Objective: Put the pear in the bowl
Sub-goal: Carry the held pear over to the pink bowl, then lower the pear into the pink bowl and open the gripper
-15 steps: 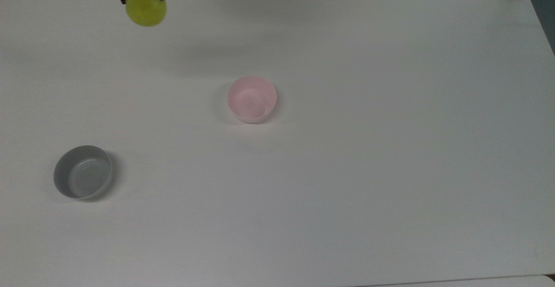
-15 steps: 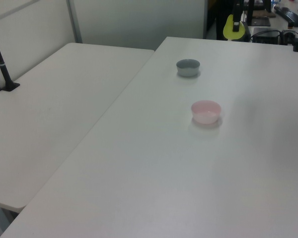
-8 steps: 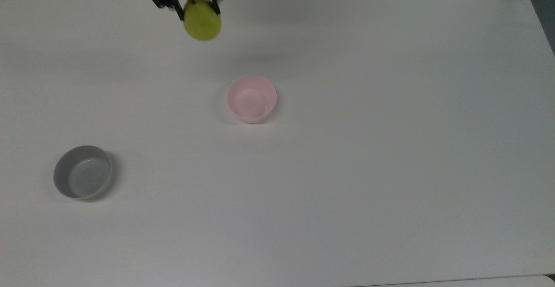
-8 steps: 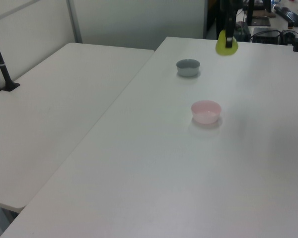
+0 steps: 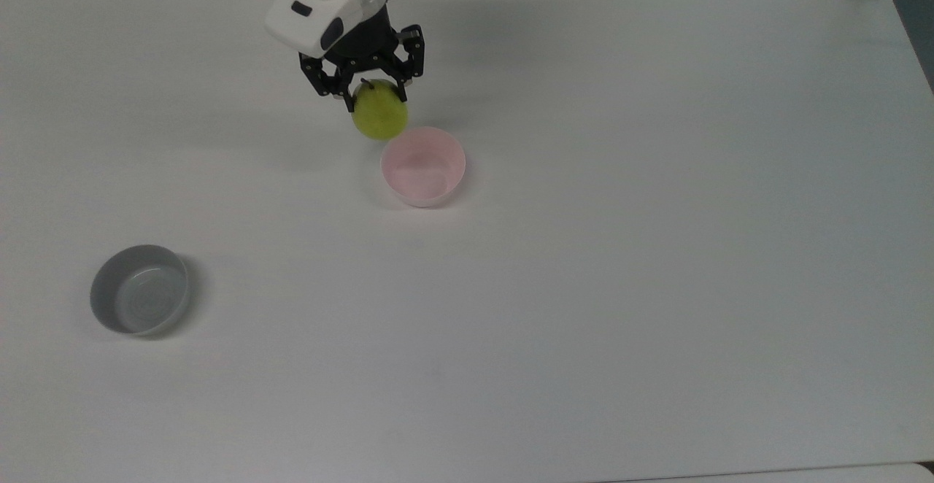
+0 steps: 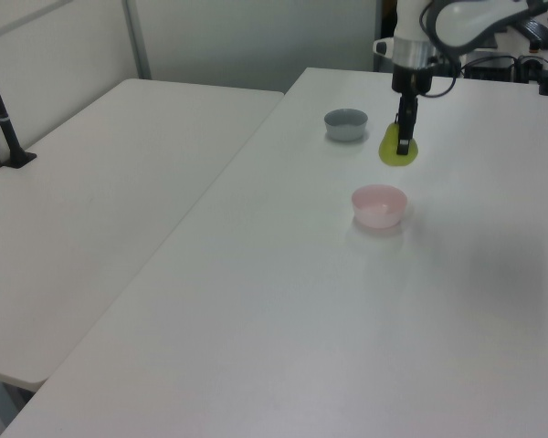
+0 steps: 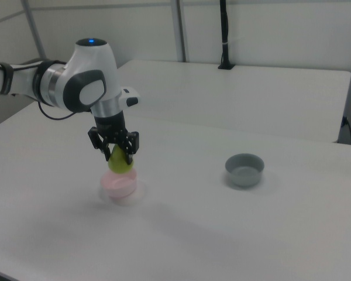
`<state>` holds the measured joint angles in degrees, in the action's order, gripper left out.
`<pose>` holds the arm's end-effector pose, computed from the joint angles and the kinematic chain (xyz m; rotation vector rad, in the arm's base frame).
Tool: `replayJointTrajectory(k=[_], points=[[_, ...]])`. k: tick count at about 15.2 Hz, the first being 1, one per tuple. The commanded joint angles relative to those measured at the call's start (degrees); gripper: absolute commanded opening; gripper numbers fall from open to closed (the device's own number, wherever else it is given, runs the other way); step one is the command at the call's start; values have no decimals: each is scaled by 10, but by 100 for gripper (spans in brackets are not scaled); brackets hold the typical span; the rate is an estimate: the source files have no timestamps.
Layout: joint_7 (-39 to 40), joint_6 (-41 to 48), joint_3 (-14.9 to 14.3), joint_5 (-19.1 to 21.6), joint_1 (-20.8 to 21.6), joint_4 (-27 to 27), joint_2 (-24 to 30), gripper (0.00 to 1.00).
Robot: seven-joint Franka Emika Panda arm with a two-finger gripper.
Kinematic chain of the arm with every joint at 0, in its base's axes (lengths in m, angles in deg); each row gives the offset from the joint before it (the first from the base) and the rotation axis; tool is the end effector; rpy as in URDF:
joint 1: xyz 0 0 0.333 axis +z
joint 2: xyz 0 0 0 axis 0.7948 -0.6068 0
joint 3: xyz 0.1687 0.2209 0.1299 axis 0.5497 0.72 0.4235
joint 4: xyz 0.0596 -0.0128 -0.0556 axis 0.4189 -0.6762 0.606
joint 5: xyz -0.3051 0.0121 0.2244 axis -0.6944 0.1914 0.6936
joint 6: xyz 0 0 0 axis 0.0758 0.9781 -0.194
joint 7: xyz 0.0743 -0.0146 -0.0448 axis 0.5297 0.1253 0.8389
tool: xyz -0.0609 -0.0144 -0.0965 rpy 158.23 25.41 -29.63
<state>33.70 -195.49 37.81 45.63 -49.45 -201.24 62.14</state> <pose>0.5573 -0.0051 0.4305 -3.0678 -0.3699 -0.0768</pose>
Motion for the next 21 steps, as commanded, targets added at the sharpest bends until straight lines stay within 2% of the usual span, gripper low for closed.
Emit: replayJointTrajectory(k=[1, 6, 12, 14, 19, 21], points=[[-15, -69, 14, 9, 5, -24, -22, 25], [-30, -114, 30, 9, 5, -24, -63, 25], [-31, -117, 45, 7, 5, -24, -79, 27], [-32, -116, 46, 7, 5, -23, -85, 40], [-59, -110, 45, 6, 2, -17, -82, 100], [-80, -103, 45, 6, -1, -7, -73, 100]])
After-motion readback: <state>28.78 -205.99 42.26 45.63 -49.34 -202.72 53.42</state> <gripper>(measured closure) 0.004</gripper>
